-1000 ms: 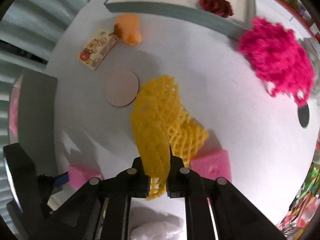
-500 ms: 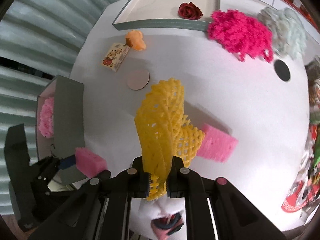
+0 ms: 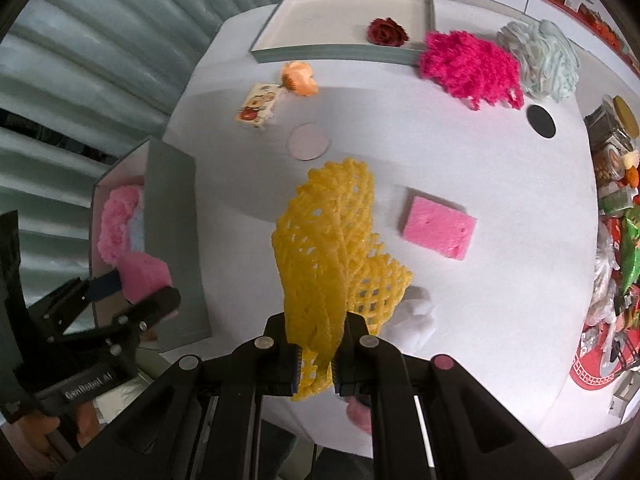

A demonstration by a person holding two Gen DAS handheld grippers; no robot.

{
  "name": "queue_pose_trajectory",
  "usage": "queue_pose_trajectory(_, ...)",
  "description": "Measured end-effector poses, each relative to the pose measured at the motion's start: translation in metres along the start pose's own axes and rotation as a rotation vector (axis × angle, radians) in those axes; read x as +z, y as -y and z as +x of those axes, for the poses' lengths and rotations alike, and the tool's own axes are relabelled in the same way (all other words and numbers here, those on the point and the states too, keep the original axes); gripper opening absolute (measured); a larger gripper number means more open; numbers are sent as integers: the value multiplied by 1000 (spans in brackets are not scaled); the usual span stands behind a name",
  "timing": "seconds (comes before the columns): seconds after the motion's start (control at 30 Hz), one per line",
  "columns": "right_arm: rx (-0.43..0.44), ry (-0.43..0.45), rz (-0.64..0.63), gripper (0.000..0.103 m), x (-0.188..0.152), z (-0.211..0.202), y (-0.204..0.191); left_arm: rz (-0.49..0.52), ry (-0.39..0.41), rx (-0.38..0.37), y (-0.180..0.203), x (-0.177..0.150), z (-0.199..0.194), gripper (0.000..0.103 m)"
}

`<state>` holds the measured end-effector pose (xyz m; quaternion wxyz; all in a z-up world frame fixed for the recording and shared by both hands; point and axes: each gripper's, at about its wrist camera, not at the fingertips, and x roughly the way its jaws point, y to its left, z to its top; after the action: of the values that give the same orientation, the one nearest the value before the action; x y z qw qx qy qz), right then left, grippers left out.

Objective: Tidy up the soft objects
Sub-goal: 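Carry pink sponge and yellow mesh net to the white box and release both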

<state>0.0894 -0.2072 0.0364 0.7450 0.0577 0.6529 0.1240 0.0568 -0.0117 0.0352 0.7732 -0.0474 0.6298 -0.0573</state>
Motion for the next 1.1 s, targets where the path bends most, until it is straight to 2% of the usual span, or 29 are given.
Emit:
queue_pose_trajectory(0.43,30,11,-173,12,10,3,-106,-175,129,100,-109,-16,-43,71)
queue_pose_trajectory(0.63,61,1,-256,12,15,10,-153,-251,142,154,-154,-31,-49,71)
queue_pose_trajectory(0.8,69,-9,-327,12,18,15,-188,-296,140,173,-178,-44,-52,71)
queue_pose_trajectory(1.1,79,-40,-438,12,18,27,-238,-335,149,185,-197,-53,-53,71)
